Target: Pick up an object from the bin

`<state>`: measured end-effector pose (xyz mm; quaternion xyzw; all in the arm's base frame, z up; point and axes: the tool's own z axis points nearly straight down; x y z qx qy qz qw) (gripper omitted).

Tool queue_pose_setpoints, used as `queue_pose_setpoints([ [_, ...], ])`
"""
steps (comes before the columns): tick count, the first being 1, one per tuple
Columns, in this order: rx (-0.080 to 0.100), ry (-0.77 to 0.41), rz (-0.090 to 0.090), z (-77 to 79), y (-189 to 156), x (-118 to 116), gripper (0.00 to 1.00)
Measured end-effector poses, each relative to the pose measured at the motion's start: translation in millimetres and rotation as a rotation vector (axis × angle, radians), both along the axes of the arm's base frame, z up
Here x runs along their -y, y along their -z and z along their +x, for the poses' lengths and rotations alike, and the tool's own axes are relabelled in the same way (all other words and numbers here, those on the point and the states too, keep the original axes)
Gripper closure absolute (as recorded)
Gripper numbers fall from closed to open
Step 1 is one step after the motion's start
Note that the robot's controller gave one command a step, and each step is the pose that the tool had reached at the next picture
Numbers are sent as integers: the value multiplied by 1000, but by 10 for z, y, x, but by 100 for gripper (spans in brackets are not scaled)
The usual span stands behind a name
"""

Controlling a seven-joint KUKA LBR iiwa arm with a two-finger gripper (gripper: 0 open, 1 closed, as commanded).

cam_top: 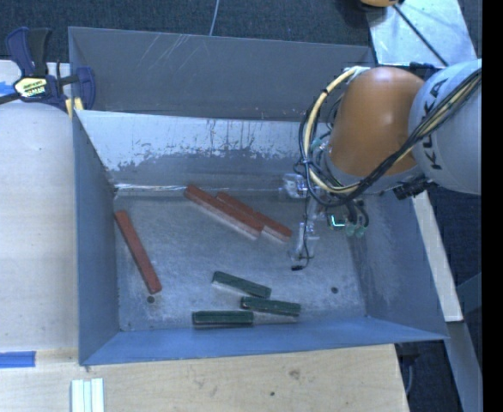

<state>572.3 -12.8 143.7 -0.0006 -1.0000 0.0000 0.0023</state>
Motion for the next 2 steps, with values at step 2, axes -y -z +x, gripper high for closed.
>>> queue_pose_setpoints([
  [2,8,0,0,22,-40,1,0],
])
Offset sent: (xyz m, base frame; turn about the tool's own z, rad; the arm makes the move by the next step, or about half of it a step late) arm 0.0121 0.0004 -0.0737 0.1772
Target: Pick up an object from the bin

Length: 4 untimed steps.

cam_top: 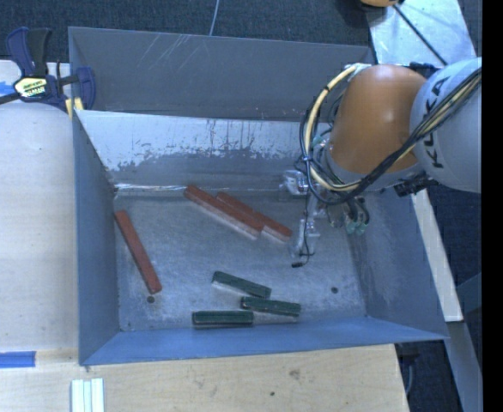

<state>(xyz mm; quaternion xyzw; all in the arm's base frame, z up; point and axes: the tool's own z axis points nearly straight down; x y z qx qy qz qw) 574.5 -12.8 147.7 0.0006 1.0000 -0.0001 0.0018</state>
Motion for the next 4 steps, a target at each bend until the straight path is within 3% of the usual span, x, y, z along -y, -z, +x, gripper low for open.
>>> queue_pose_setpoints([
  [1,-3,-52,0,-74,-132,46,0],
  [2,4,-27,3,129,743,-309,100],
  [3,4,-27,3,129,743,-309,100],
  [4,-2,-63,0,233,396,-330,100],
])
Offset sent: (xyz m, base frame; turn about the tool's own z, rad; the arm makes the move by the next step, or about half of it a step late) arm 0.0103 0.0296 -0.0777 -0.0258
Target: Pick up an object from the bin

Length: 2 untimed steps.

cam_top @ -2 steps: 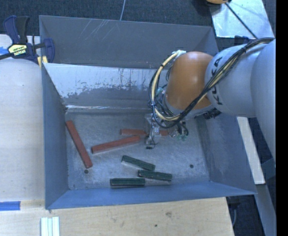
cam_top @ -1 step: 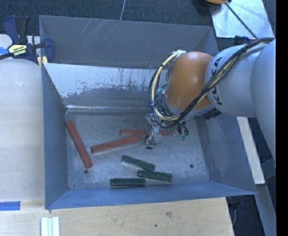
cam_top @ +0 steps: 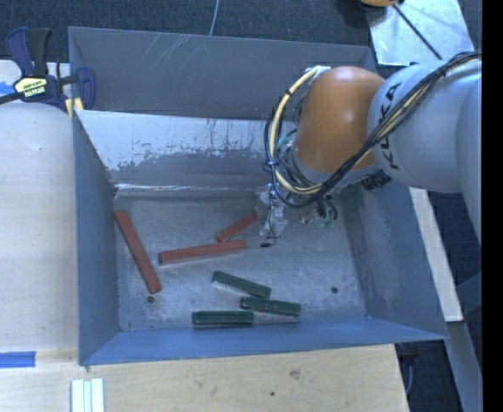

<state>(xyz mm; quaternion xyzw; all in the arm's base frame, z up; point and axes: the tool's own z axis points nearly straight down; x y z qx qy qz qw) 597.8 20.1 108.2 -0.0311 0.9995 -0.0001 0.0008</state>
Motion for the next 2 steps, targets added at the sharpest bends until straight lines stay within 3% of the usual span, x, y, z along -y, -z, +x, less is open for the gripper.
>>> queue_pose_setpoints([
  [1,-3,-14,0,-93,-639,45,100],
  [2,-2,32,1,69,167,-87,0],
])
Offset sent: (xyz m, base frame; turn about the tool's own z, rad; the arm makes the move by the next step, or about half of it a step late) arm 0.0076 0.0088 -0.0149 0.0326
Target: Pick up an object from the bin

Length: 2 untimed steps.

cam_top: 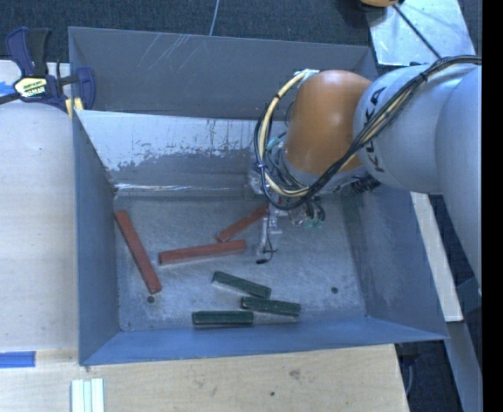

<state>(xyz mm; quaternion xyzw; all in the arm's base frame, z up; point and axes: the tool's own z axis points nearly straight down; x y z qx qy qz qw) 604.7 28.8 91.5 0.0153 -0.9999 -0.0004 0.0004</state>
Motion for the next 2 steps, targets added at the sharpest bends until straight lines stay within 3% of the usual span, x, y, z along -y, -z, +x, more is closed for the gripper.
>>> queue_pose_setpoints([
  [1,3,0,0,11,-16,1,0],
  [2,-4,-180,0,-181,-318,40,0],
])
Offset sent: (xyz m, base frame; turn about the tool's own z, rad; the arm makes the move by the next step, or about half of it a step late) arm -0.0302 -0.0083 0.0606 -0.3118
